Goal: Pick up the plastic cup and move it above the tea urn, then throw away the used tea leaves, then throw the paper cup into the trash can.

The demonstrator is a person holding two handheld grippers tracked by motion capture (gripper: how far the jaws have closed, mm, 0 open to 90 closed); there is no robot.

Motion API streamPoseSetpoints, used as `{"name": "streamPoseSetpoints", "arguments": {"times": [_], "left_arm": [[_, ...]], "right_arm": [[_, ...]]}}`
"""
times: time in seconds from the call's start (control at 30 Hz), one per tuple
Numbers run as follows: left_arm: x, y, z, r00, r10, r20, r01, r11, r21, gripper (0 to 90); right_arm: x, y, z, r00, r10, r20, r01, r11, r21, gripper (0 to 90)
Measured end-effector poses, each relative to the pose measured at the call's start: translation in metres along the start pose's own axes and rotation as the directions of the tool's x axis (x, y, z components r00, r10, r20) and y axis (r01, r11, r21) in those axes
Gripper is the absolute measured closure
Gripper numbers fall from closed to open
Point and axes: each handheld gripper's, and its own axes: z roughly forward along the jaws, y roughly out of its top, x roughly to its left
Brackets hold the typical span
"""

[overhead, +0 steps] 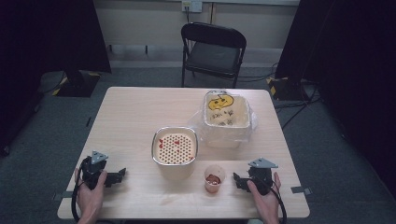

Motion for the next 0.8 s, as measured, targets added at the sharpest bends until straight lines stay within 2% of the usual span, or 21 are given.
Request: {"name": "streamPoseSetpoints", "arguments": {"times": [0.3,0.33,0.47,0.67,0.7,0.77,0.8], "left_arm": [[0.0,0.0,0.0,1.0,0.0,-0.001,0.0,1.0,0.0,0.0],[0.0,0.0,0.0,1.0,0.0,0.0,0.0,1.0,0.0,0.0],[0.0,0.0,0.0,1.0,0.0,0.0,0.0,1.0,0.0,0.0],[0.0,0.0,0.0,1.0,0.0,-0.001,0.0,1.0,0.0,0.0],[0.0,0.0,0.0,1.0,0.0,0.0,0.0,1.0,0.0,0.0],[0.0,0.0,0.0,1.0,0.001,-0.001,-0.001,1.0,0.0,0.0],[0.0,0.0,0.0,1.0,0.0,0.0,0.0,1.0,0.0,0.0]], "right_arm": [[0.003,-0.002,-0.002,0.9997,0.018,0.017,-0.018,1.0,0.002,12.0],[0.005,-0.002,-0.005,0.9999,-0.008,-0.015,0.008,1.0,0.014,13.2],[0.008,-0.003,-0.013,0.9964,0.007,-0.084,-0.006,1.0,0.011,16.5],[0.018,-0.003,-0.027,0.9905,-0.02,-0.136,0.02,1.0,0.0,17.1],[0.022,-0.004,-0.032,0.9843,-0.02,-0.175,0.019,1.0,-0.006,17.2],[0.024,-0.004,-0.033,0.9826,-0.024,-0.184,0.024,1.0,-0.001,17.2],[0.031,-0.005,-0.037,0.9777,-0.047,-0.205,0.048,0.999,-0.003,17.5]]}}
